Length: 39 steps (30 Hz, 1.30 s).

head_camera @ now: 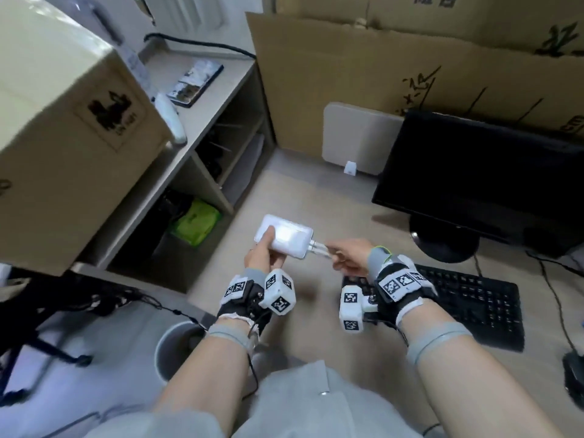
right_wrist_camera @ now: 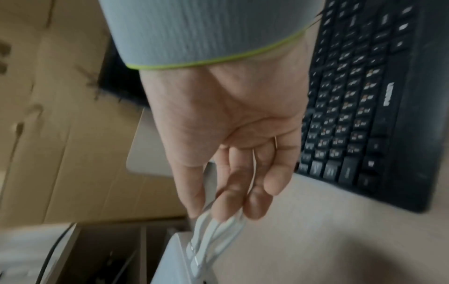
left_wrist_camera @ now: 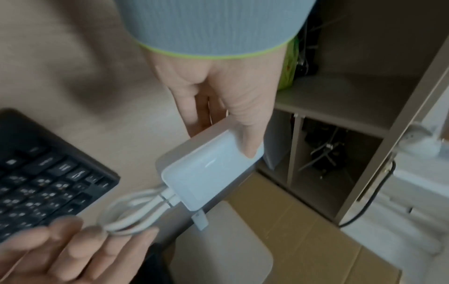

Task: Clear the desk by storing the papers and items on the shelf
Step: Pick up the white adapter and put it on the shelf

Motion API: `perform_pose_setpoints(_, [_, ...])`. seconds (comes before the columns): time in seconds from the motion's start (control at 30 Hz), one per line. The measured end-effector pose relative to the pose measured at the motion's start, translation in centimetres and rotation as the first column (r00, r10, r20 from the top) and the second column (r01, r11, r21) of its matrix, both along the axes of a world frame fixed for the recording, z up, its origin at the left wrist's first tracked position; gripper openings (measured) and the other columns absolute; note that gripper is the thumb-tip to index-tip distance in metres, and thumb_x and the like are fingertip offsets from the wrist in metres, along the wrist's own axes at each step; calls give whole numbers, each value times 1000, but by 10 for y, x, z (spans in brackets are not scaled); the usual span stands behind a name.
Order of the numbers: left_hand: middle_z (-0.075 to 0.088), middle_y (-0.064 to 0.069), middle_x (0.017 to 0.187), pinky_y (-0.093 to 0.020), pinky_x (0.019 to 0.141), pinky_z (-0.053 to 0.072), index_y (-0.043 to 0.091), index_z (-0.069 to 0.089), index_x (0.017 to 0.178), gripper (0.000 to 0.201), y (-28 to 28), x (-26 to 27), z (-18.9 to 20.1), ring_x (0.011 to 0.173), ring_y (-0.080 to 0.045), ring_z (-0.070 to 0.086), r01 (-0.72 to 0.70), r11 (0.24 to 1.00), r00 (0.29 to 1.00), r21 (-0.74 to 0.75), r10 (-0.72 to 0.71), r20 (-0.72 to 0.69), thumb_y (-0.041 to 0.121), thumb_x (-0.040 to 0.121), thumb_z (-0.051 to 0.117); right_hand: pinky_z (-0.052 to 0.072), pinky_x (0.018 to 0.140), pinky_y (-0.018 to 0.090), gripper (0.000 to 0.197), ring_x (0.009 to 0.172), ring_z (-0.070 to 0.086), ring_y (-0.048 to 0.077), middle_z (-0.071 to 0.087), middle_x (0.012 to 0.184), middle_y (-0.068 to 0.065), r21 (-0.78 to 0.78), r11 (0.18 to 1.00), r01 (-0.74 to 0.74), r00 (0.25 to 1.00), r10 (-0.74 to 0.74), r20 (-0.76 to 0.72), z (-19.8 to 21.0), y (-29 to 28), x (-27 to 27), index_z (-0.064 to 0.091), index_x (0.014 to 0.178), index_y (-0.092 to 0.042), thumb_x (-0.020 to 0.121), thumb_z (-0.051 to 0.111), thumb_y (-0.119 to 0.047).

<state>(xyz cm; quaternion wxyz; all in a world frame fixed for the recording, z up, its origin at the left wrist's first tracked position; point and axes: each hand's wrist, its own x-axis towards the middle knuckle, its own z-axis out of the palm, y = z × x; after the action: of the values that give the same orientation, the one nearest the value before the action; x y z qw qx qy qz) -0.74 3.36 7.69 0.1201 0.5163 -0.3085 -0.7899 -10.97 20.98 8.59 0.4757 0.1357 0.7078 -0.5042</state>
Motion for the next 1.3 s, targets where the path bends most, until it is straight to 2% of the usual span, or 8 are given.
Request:
perform_pose_setpoints(0.27, [66,-18,120,-29,65,62,4,56,123,48,-77,50,-13,103,-27,68,-34,999,997,-29,36,73,34,89,69,49,69,28,51,103,58,17,62,108,-1,10,951,-310,947,310,-89,-31,-98,39,64,105,-27,68,76,-61])
perform_pose_setpoints(0.4, [67,-14,103,-25,62,60,8,57,115,30,-112,69,-28,81,-19,66,-39,999,992,-16,41,119,29,95,61,54,62,26,42,83,66,16,68,105,6,-135,921,-366,927,373,29,-47,-149,53,61,117,-10,86,71,-36])
perform_pose_setpoints(0.6, [67,-7,96,-35,76,56,10,59,106,20,-158,98,-55,88,-18,64,-32,998,947,60,11,321,25,93,63,38,41,17,25,38,44,6,62,58,-1,-133,862,-489,872,487,-46,-77,-211,70,69,81,-3,93,63,-23])
perform_pose_setpoints(0.77, [50,3,70,-18,45,32,13,58,84,14,-174,127,-68,45,-6,42,30,998,911,46,-46,409,23,93,59,33,33,14,23,30,41,3,66,64,2,-98,886,-454,890,456,8,-116,-256,87,67,77,-4,93,63,-20])
perform_pose_setpoints(1.03, [57,1,85,-20,61,53,15,57,107,15,-171,148,-73,92,-16,67,39,999,895,-9,-31,445,23,93,57,39,52,29,22,52,42,18,47,62,7,-230,847,-480,857,509,86,-125,-320,121,51,75,-14,96,57,-13])
perform_pose_setpoints(1.1, [61,2,90,-22,67,55,12,57,111,20,-173,149,-72,96,-18,69,8,1000,897,-7,-4,442,23,94,57,37,57,30,8,58,45,19,54,71,14,-234,844,-483,859,508,58,-121,-323,121,54,92,-12,93,59,-6])
perform_pose_setpoints(1.2, [63,1,92,-22,67,56,11,59,107,16,-174,153,-72,95,-19,70,-23,1000,910,-5,23,414,22,96,55,46,71,38,40,77,55,26,59,97,20,-204,879,-430,890,451,69,-125,-322,120,48,122,-13,89,61,3])
perform_pose_setpoints(1.3, [65,2,95,-28,79,55,16,60,99,9,-173,155,-70,96,-20,69,-11,1000,917,-11,14,398,23,96,54,44,66,34,25,70,51,23,57,81,11,-169,877,-450,887,462,32,-129,-328,119,56,102,-9,86,57,11])
